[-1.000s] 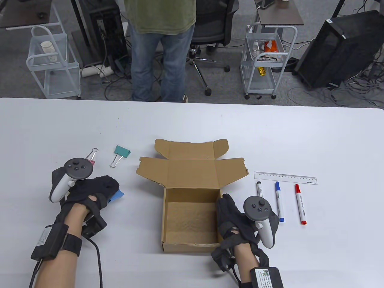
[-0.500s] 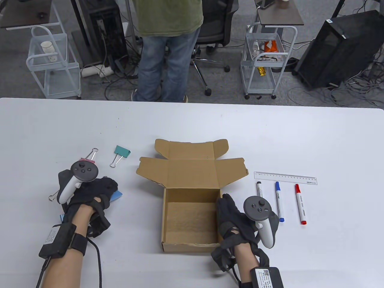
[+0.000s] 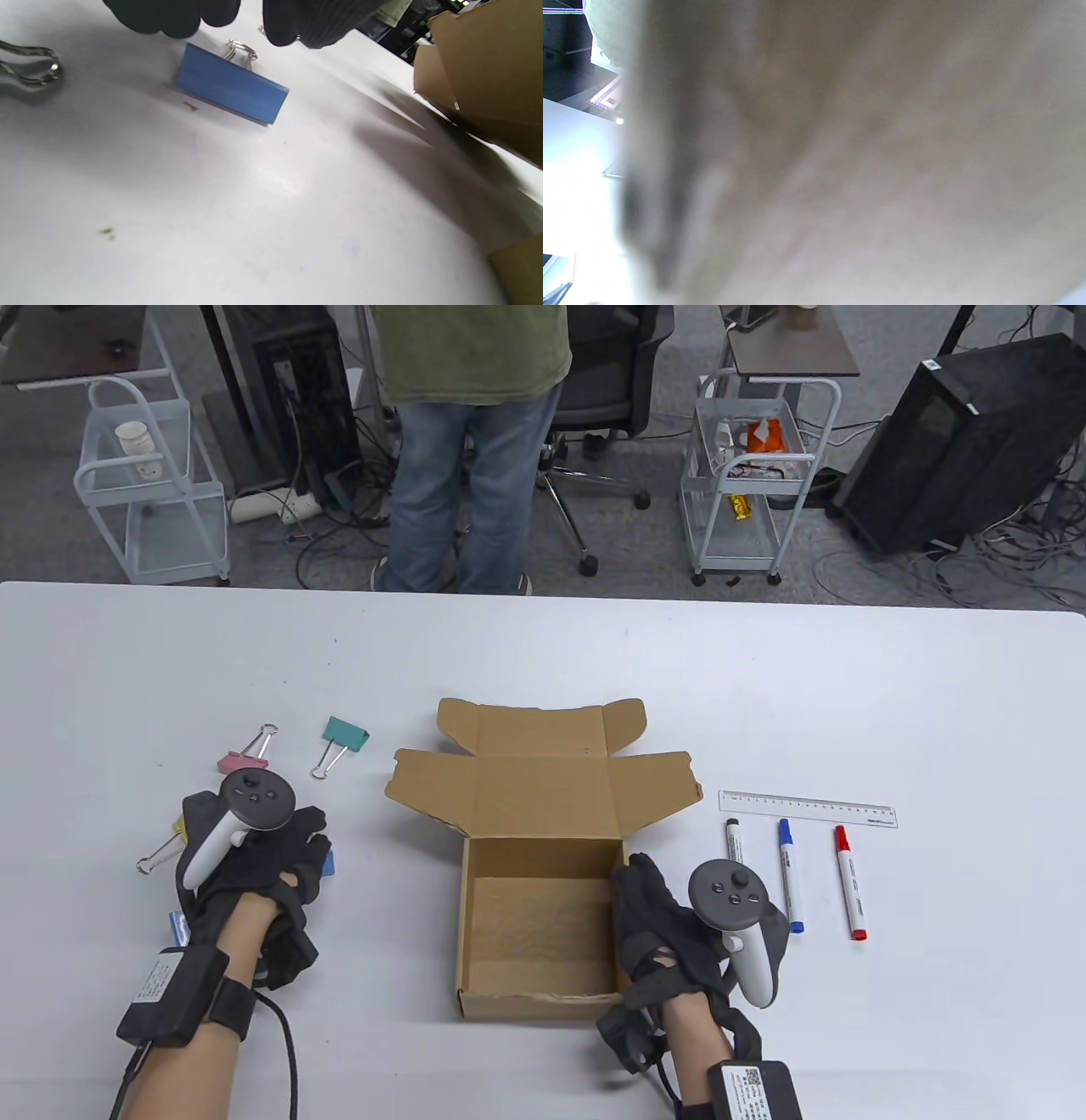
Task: Open four flaps of mailer box and unpack office supplies
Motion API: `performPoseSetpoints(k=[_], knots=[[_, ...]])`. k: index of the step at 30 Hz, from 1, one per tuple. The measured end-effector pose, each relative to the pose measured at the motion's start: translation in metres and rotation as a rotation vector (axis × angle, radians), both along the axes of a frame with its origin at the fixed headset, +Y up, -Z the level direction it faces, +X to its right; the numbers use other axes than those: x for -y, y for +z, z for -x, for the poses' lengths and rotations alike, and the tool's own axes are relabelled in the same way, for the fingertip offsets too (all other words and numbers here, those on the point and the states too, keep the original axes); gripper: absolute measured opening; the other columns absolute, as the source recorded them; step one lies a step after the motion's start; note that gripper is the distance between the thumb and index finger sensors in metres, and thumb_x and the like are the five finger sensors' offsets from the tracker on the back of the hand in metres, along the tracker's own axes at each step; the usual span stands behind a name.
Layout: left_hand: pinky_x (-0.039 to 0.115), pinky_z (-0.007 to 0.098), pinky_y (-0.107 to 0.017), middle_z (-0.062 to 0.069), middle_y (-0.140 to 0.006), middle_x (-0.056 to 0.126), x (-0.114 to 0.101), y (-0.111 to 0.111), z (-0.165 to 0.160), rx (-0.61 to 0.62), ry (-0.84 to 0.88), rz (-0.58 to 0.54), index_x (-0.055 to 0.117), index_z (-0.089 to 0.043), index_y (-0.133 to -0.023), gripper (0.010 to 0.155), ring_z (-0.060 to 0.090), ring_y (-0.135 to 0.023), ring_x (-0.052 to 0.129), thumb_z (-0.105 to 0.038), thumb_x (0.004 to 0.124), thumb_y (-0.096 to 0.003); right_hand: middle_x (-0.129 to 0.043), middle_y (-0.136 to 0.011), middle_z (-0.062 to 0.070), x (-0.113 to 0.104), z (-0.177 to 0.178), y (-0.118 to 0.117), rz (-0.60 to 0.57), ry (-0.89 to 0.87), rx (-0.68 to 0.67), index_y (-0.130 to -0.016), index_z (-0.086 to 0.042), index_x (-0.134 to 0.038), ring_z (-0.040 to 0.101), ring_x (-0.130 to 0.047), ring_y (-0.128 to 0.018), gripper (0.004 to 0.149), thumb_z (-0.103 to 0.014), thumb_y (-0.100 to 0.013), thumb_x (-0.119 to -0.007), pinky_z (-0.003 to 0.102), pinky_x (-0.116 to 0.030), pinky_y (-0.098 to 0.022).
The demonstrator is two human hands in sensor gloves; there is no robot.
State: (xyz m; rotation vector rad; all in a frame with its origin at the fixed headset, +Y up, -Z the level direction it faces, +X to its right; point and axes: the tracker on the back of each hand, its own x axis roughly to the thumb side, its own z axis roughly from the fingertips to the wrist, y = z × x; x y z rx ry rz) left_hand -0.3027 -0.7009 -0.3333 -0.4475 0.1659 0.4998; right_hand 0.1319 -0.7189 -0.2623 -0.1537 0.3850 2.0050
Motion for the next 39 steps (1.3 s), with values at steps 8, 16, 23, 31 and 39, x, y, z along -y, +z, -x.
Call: performPoseSetpoints(k=[8,16,23,31,39], knots=[[0.051,0.066,-0.073,0.032,-0.119,0.035,-0.017,0.022,-0.026,0.068,0.279,-0.127,0.039,-0.001,-0.114,0.074,0.06,-0.107,0.043,-0.046,0.061,-0.0595,-0.046,-0.117,0.039,0.0,0.0,0.0,0.002,-0.005,0.0,-0.115,0.003,-0.031,0.067,-0.063,-0.094,0.069,-0.043,-0.065,-0.04,0.073,-0.058,-0.067],[0.05,0.068,-0.073,0.036,-0.119,0.033,-0.024,0.041,-0.055,0.131,0.465,-0.146,0.036,0.005,-0.114,0.08,0.062,-0.108,0.041,-0.05,0.057,-0.0594,-0.046,-0.118,0.039,0.0,0.0,0.0,0.003,-0.01,0.001,-0.115,0.003,-0.031,0.067,-0.063,-0.094,0.069,-0.043,-0.065,-0.04,0.073,-0.058,-0.067],[0.05,0.068,-0.073,0.039,-0.118,0.03,-0.012,0.05,-0.08,0.125,0.668,-0.08,0.031,0.008,-0.113,0.084,0.064,-0.108,0.038,-0.053,0.056,-0.0598,-0.046,-0.117,0.039,0.0,0.0,0.001,0.002,-0.013,0.002,-0.115,0.003,-0.031,0.067,-0.063,-0.094,0.069,-0.043,-0.065,-0.04,0.073,-0.058,-0.067],[0.046,0.068,-0.074,0.039,-0.118,0.024,0.009,0.05,-0.102,0.098,0.807,-0.023,0.024,0.007,-0.113,0.084,0.063,-0.109,0.033,-0.05,0.058,-0.0615,-0.046,-0.117,0.039,0.0,0.0,0.001,0.002,-0.016,0.002,-0.115,0.003,-0.031,0.067,-0.063,-0.094,0.069,-0.043,-0.065,-0.04,0.073,-0.058,-0.067],[0.04,0.066,-0.076,0.036,-0.119,0.019,0.021,0.048,-0.116,0.135,0.883,0.019,0.018,0.004,-0.113,0.08,0.06,-0.111,0.027,-0.044,0.058,-0.0635,-0.046,-0.118,0.039,0.0,-0.001,0.001,0.001,-0.018,0.003,-0.115,0.003,-0.031,0.067,-0.063,-0.094,0.069,-0.043,-0.065,-0.04,0.073,-0.058,-0.068]])
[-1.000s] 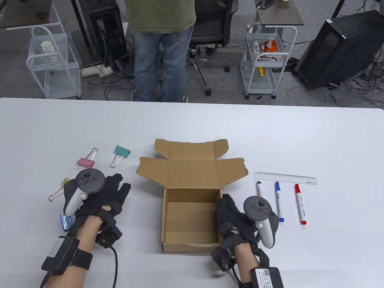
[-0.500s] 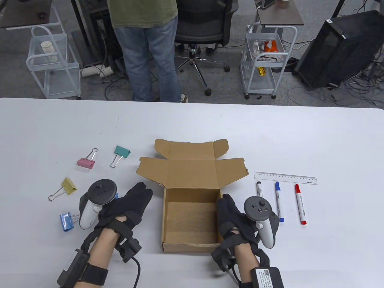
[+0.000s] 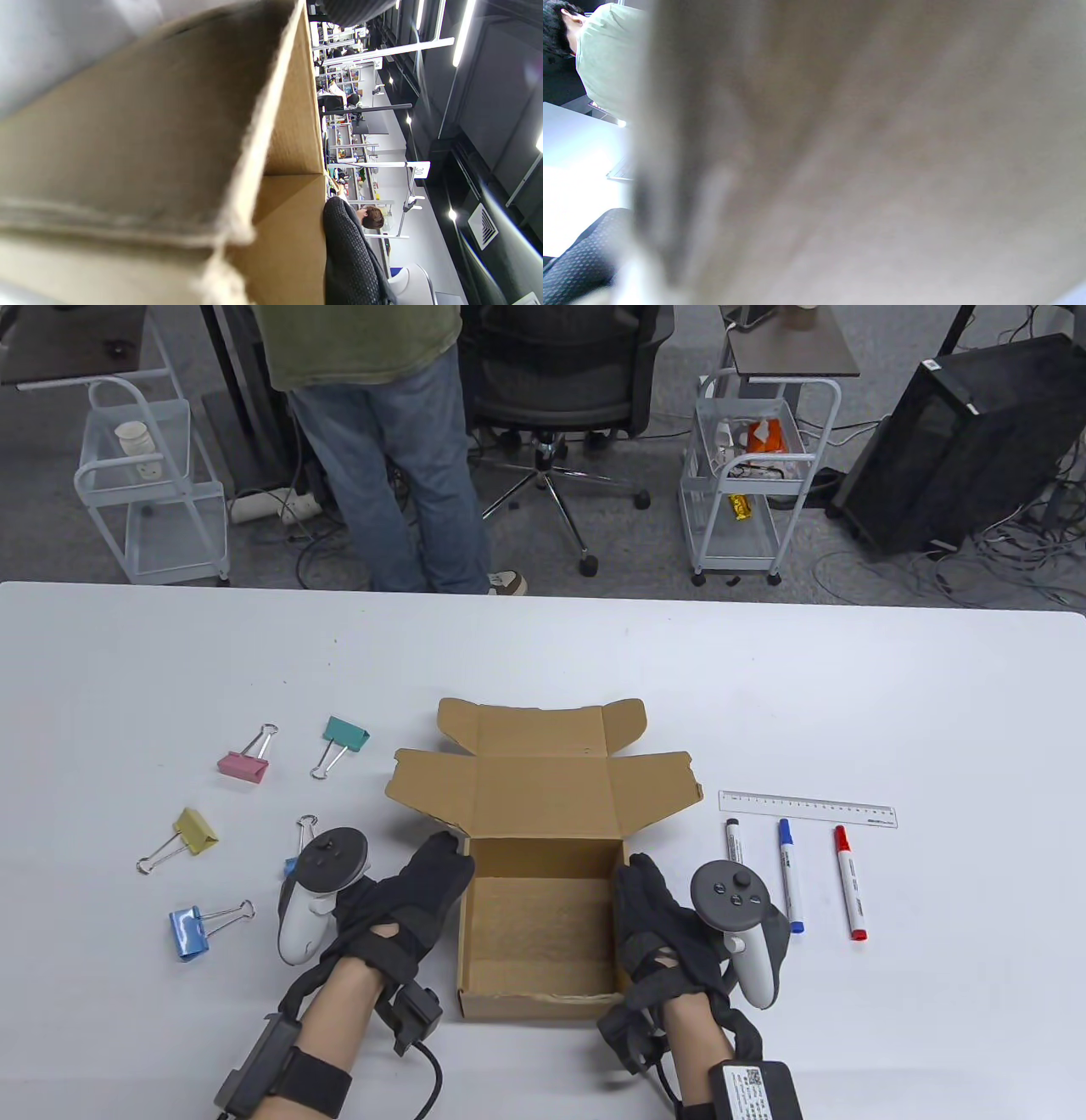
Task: Open four flaps of mailer box and unpack office supplies
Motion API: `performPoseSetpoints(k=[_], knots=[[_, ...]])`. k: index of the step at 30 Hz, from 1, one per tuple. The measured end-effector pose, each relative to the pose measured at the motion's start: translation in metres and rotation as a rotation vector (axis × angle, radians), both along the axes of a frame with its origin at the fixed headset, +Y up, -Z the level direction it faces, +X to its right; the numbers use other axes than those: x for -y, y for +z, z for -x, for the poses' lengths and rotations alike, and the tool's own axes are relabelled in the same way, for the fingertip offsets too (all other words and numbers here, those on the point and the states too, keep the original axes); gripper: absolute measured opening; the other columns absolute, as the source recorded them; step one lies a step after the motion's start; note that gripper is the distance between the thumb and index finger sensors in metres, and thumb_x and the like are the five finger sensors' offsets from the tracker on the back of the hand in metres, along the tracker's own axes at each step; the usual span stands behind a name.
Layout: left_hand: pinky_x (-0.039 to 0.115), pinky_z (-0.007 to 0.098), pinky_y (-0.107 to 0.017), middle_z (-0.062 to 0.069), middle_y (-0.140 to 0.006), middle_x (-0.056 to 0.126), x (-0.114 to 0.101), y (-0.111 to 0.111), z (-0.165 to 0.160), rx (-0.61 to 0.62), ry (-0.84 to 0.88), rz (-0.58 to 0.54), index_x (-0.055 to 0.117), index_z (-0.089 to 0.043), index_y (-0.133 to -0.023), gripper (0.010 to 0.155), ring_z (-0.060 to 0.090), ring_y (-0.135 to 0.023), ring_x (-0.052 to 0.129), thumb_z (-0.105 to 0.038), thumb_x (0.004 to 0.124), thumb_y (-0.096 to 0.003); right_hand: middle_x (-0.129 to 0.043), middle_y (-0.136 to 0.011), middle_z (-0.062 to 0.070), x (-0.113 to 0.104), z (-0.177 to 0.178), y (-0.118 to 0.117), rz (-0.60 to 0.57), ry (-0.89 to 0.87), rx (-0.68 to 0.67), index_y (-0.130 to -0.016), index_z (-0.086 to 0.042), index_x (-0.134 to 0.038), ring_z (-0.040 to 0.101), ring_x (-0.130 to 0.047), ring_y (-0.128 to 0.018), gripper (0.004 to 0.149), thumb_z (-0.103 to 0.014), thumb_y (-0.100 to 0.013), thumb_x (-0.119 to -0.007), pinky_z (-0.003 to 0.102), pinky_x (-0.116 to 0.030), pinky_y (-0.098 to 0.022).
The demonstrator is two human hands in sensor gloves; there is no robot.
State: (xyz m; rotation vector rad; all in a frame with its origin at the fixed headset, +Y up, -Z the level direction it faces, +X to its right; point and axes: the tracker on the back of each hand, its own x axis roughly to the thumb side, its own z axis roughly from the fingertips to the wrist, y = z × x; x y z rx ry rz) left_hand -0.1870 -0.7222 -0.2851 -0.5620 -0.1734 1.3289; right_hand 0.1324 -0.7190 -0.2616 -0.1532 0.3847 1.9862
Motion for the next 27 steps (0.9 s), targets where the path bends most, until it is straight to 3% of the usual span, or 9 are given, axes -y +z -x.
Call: performPoseSetpoints(k=[27], knots=[[0.044,0.064,-0.077,0.034,-0.119,0.011,0.008,0.005,-0.013,0.013,0.053,0.004,0.013,0.002,-0.113,0.075,0.06,-0.111,0.024,-0.04,0.051,-0.0637,-0.044,-0.118,0.04,-0.001,0.002,0.003,-0.002,-0.007,0.005,-0.115,0.004,-0.029,0.068,-0.06,-0.094,0.069,-0.042,-0.065,-0.039,0.074,-0.057,-0.068]])
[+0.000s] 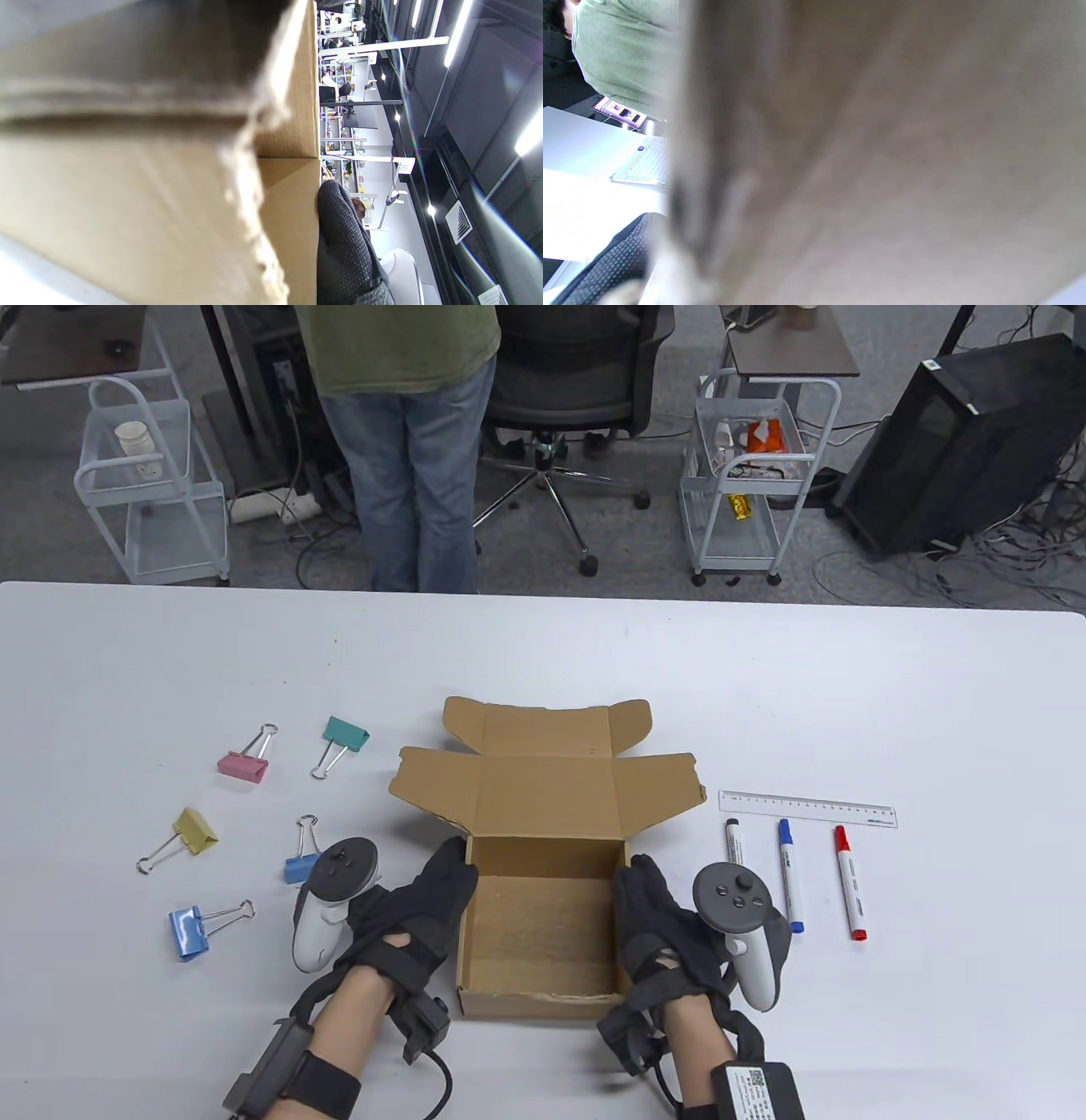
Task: Open four flaps of mailer box and unpack office supplies
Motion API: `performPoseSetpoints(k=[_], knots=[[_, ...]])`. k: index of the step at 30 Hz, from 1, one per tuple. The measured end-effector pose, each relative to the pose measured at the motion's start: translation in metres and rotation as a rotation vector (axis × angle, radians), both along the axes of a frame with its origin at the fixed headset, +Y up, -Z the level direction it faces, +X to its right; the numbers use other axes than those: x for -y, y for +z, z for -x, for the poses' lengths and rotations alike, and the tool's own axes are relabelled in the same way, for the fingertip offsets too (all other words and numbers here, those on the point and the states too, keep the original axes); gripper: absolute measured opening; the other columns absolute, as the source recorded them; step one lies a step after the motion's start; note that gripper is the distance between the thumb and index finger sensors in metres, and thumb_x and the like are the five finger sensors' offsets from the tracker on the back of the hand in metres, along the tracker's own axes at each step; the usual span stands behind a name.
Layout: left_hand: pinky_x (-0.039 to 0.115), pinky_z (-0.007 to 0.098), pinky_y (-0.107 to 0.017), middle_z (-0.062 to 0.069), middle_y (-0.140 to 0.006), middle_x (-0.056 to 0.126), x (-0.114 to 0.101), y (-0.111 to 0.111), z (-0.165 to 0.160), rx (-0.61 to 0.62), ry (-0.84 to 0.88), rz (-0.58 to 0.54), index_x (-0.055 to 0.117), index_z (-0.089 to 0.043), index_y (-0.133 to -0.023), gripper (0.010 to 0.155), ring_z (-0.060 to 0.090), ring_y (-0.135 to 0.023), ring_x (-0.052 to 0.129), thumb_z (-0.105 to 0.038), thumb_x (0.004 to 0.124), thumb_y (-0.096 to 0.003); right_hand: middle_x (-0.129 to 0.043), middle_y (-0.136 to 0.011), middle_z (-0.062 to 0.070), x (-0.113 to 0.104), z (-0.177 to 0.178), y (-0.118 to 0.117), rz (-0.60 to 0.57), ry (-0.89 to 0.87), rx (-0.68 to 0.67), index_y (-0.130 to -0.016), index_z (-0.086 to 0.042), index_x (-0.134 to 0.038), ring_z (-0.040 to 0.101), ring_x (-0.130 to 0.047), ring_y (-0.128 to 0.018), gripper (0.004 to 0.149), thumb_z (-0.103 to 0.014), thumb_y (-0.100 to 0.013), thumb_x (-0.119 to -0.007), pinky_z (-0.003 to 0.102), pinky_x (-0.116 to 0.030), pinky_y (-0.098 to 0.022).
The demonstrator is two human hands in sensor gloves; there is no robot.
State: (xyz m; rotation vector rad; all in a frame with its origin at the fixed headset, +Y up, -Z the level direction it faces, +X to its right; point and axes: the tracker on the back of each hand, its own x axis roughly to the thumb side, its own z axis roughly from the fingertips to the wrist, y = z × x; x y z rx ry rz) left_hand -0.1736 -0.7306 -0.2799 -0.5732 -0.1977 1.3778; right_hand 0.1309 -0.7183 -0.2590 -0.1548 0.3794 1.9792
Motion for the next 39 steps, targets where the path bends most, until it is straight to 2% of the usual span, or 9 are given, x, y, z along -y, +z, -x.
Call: performPoseSetpoints(k=[14,18,24,28,32,36,39], knots=[[0.045,0.064,-0.076,0.035,-0.118,0.01,-0.004,0.0,0.001,0.0,-0.005,0.021,0.012,0.002,-0.112,0.075,0.06,-0.11,0.023,-0.039,0.05,-0.0634,-0.044,-0.118,0.039,-0.001,-0.003,-0.002,0.022,-0.005,-0.004,-0.115,0.003,-0.03,0.067,-0.061,-0.094,0.069,-0.043,-0.065,-0.04,0.074,-0.057,-0.067],[0.04,0.066,-0.074,0.036,-0.117,0.009,-0.017,0.006,0.01,-0.012,-0.023,-0.023,0.011,0.004,-0.112,0.078,0.061,-0.108,0.02,-0.041,0.053,-0.063,-0.041,-0.118,0.039,-0.009,-0.008,0.001,-0.003,-0.018,-0.013,-0.115,0.003,-0.029,0.069,-0.057,-0.095,0.071,-0.045,-0.064,-0.041,0.075,-0.055,-0.067],[0.038,0.068,-0.073,0.034,-0.118,0.01,-0.064,0.034,0.037,0.035,-0.358,-0.257,0.015,0.002,-0.113,0.08,0.061,-0.109,0.017,-0.044,0.055,-0.0623,-0.037,-0.119,0.04,-0.044,-0.017,0.014,-0.152,0.191,-0.086,-0.115,0.002,-0.029,0.071,-0.048,-0.098,0.071,-0.045,-0.064,-0.042,0.077,-0.051,-0.067],[0.033,0.07,-0.074,0.031,-0.121,0.01,-0.086,0.058,0.057,0.016,-0.515,-0.371,0.018,-0.001,-0.115,0.079,0.058,-0.111,0.015,-0.045,0.057,-0.0621,-0.033,-0.121,0.038,-0.065,-0.02,0.038,-0.271,0.387,-0.165,-0.116,0.001,-0.03,0.071,-0.041,-0.1,0.071,-0.045,-0.064,-0.043,0.079,-0.048,-0.067],[0.026,0.071,-0.074,0.028,-0.122,0.009,-0.088,0.075,0.064,0.042,-0.644,-0.43,0.019,-0.004,-0.116,0.079,0.056,-0.112,0.013,-0.047,0.057,-0.0617,-0.03,-0.123,0.035,-0.073,-0.019,0.066,-0.367,0.539,-0.225,-0.116,-0.001,-0.03,0.068,-0.034,-0.103,0.07,-0.045,-0.064,-0.044,0.079,-0.044,-0.068],[0.023,0.072,-0.074,0.026,-0.123,0.012,-0.084,0.092,0.06,0.035,-0.768,-0.514,0.02,-0.006,-0.117,0.079,0.053,-0.114,0.012,-0.048,0.058,-0.0613,-0.028,-0.124,0.03,-0.07,-0.019,0.088,-0.447,0.667,-0.246,-0.117,-0.004,-0.03,0.065,-0.028,-0.106,0.069,-0.045,-0.064,-0.046,0.08,-0.04,-0.069],[0.021,0.072,-0.074,0.024,-0.124,0.011,-0.079,0.099,0.053,0.061,-0.888,-0.565,0.02,-0.009,-0.118,0.079,0.051,-0.115,0.01,-0.05,0.057,-0.0609,-0.029,-0.124,0.028,-0.074,-0.024,0.095,-0.501,0.654,-0.199,-0.116,-0.004,-0.033,0.063,-0.025,-0.106,0.068,-0.043,-0.062,-0.049,0.08,-0.037,-0.069]])
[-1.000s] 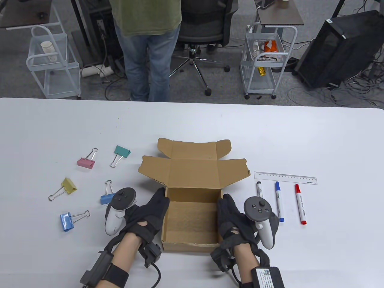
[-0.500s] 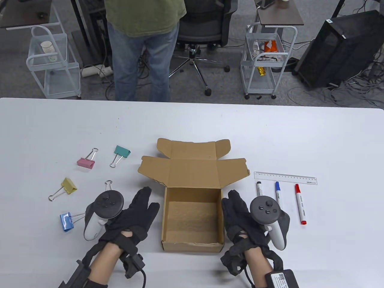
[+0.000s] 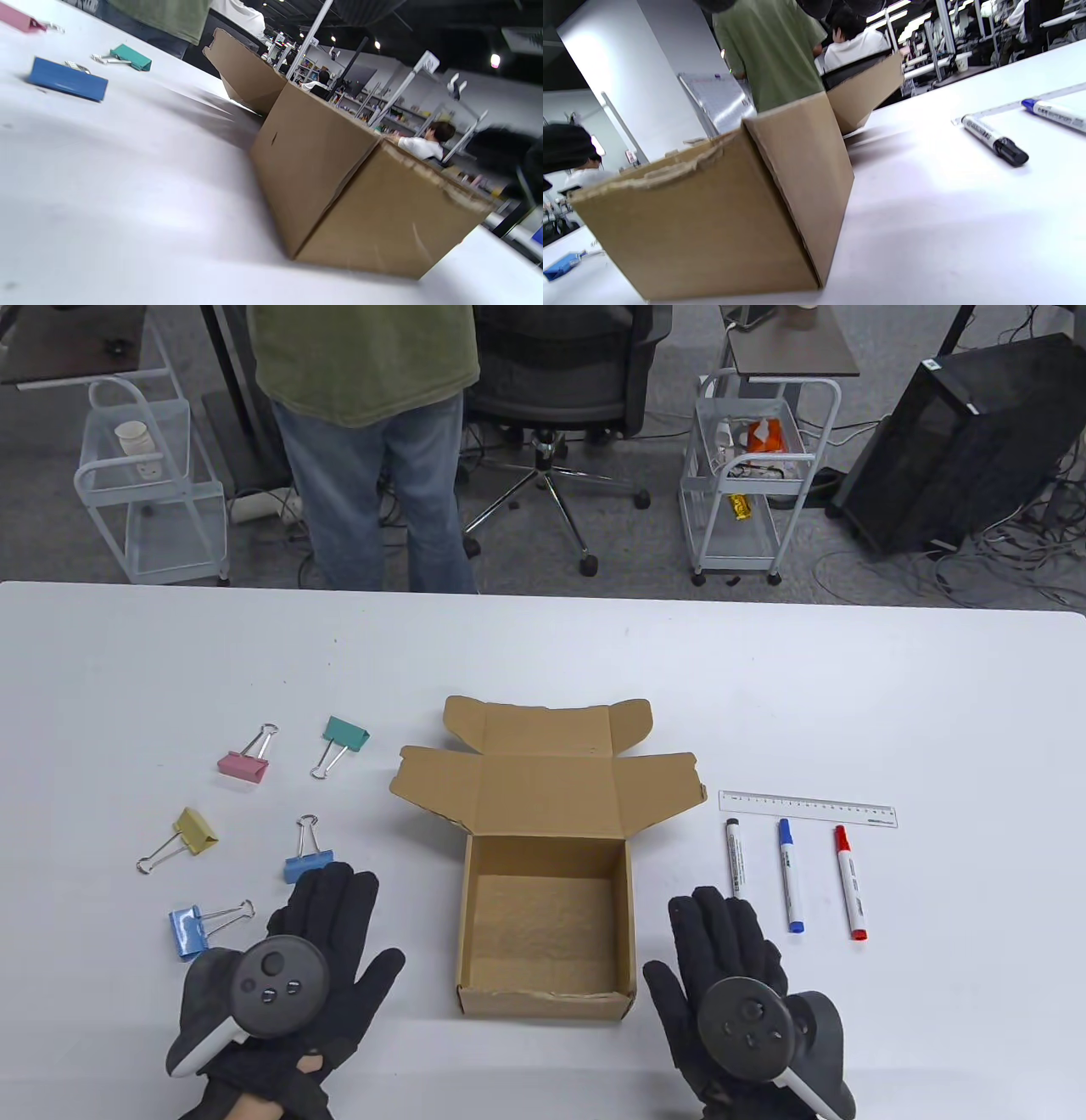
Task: Open four flaps of mailer box and unpack office supplies
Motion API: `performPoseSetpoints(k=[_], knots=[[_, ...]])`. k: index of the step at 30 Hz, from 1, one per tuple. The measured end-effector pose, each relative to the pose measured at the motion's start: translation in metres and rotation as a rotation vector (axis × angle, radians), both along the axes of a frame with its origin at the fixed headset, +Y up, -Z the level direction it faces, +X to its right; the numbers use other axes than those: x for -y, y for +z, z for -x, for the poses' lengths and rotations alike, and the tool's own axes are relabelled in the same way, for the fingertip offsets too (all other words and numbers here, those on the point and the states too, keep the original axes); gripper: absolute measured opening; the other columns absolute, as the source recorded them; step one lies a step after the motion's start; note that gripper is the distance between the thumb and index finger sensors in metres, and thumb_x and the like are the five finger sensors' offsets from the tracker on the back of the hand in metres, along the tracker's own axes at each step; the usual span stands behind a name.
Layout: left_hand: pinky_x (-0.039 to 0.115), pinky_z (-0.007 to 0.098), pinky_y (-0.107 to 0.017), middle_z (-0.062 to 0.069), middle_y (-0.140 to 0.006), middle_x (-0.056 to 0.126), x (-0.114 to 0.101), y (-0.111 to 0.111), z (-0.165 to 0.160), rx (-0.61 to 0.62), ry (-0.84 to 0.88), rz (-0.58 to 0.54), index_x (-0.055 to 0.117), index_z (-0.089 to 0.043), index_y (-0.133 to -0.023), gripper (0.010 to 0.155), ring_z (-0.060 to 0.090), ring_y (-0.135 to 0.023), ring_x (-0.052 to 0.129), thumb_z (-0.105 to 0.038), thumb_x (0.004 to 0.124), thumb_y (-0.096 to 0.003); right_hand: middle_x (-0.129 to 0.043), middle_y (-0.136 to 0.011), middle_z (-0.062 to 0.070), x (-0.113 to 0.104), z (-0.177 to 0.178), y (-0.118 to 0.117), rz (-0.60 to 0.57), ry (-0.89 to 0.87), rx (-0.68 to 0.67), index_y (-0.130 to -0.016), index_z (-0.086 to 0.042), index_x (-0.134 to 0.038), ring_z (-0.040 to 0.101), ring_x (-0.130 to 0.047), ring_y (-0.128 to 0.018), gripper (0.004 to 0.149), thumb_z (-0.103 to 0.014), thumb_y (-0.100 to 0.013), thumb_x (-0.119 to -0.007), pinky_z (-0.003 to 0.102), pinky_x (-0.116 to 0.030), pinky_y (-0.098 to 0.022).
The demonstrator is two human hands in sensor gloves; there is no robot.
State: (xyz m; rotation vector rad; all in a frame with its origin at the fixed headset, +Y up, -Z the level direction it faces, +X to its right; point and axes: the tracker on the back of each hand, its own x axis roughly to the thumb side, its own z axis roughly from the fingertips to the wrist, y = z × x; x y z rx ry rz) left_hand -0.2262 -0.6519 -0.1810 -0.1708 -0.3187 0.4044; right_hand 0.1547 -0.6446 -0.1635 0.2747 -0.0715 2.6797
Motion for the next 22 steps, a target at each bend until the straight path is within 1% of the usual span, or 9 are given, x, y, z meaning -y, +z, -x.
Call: performPoseSetpoints(k=[1,3,7,10,15,18,22], knots=[[0.021,0.072,-0.074,0.023,-0.124,0.011,0.002,0.002,-0.003,0.003,-0.033,-0.014,0.02,-0.01,-0.118,0.08,0.051,-0.115,0.009,-0.051,0.057,-0.0608,-0.028,-0.125,0.027,-0.002,0.0,0.002,-0.023,-0.003,0.002,-0.116,-0.005,-0.033,0.062,-0.023,-0.107,0.068,-0.043,-0.062,-0.049,0.08,-0.035,-0.07],[0.019,0.072,-0.075,0.022,-0.125,0.007,0.006,0.002,-0.007,0.008,-0.047,-0.01,0.019,-0.011,-0.118,0.08,0.049,-0.115,0.007,-0.051,0.056,-0.0604,-0.027,-0.126,0.025,-0.003,0.002,0.004,-0.045,0.027,0.004,-0.117,-0.008,-0.033,0.06,-0.021,-0.108,0.068,-0.043,-0.062,-0.05,0.08,-0.032,-0.071],[0.014,0.072,-0.075,0.02,-0.125,0.004,0.008,0.002,-0.005,-0.019,-0.033,-0.022,0.017,-0.013,-0.118,0.08,0.047,-0.116,0.003,-0.052,0.056,-0.0604,-0.019,-0.127,0.02,0.002,0.003,-0.001,0.003,0.043,0.011,-0.118,-0.012,-0.027,0.056,-0.012,-0.11,0.068,-0.045,-0.062,-0.048,0.079,-0.026,-0.074],[0.012,0.072,-0.076,0.019,-0.125,0.003,0.013,-0.001,-0.001,-0.04,-0.012,0.012,0.016,-0.014,-0.118,0.079,0.046,-0.116,0.001,-0.051,0.056,-0.0602,-0.012,-0.128,0.017,0.008,0.003,-0.007,0.064,0.054,0.024,-0.118,-0.014,-0.023,0.054,-0.007,-0.111,0.068,-0.047,-0.063,-0.046,0.078,-0.022,-0.076],[0.011,0.072,-0.076,0.018,-0.125,0.003,0.016,-0.004,0.0,-0.04,-0.008,0.041,0.016,-0.014,-0.118,0.08,0.046,-0.116,0.001,-0.051,0.056,-0.0601,-0.011,-0.128,0.017,0.008,0.002,-0.007,0.051,0.07,0.048,-0.118,-0.014,-0.022,0.053,-0.005,-0.111,0.067,-0.046,-0.063,-0.045,0.078,-0.021,-0.076],[0.012,0.072,-0.076,0.018,-0.125,0.003,0.017,-0.004,-0.001,-0.035,-0.017,0.045,0.016,-0.014,-0.118,0.08,0.045,-0.116,0.001,-0.052,0.056,-0.0601,-0.01,-0.127,0.016,0.011,0.004,-0.01,0.077,0.094,0.052,-0.118,-0.014,-0.02,0.052,-0.005,-0.111,0.067,-0.046,-0.063,-0.044,0.077,-0.021,-0.076],[0.012,0.072,-0.076,0.019,-0.125,0.003,0.019,-0.005,0.001,-0.039,-0.007,0.058,0.016,-0.014,-0.118,0.08,0.046,-0.116,0.001,-0.051,0.056,-0.0601,-0.01,-0.127,0.017,0.014,0.002,-0.013,0.109,0.078,0.057,-0.118,-0.014,-0.02,0.052,-0.005,-0.111,0.067,-0.046,-0.063,-0.043,0.077,-0.021,-0.076]])
